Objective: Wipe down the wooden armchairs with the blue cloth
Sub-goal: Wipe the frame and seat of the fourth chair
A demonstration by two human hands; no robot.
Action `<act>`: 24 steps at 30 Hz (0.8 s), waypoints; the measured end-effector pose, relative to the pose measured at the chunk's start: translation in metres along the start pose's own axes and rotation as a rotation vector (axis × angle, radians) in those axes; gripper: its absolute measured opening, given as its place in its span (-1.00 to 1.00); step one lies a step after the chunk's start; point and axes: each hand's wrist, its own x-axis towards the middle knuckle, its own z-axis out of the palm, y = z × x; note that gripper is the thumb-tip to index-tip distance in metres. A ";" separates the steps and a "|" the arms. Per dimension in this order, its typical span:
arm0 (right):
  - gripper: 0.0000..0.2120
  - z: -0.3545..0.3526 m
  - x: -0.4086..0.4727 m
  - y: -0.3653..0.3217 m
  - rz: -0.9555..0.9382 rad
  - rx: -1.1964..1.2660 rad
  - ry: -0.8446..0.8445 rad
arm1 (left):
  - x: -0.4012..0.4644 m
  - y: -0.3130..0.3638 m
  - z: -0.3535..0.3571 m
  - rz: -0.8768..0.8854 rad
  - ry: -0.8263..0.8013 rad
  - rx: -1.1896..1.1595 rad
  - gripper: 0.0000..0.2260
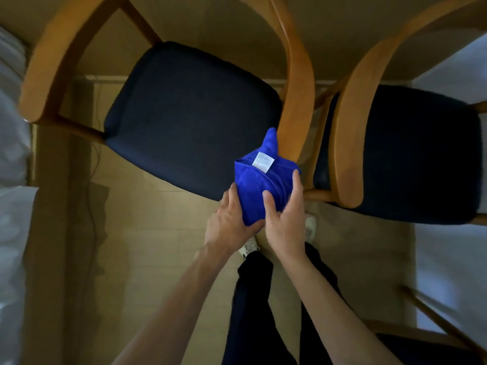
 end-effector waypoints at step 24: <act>-0.45 -0.019 0.180 -0.044 -0.123 0.067 0.073 | 0.178 0.087 -0.069 0.041 -0.437 -0.548 -0.48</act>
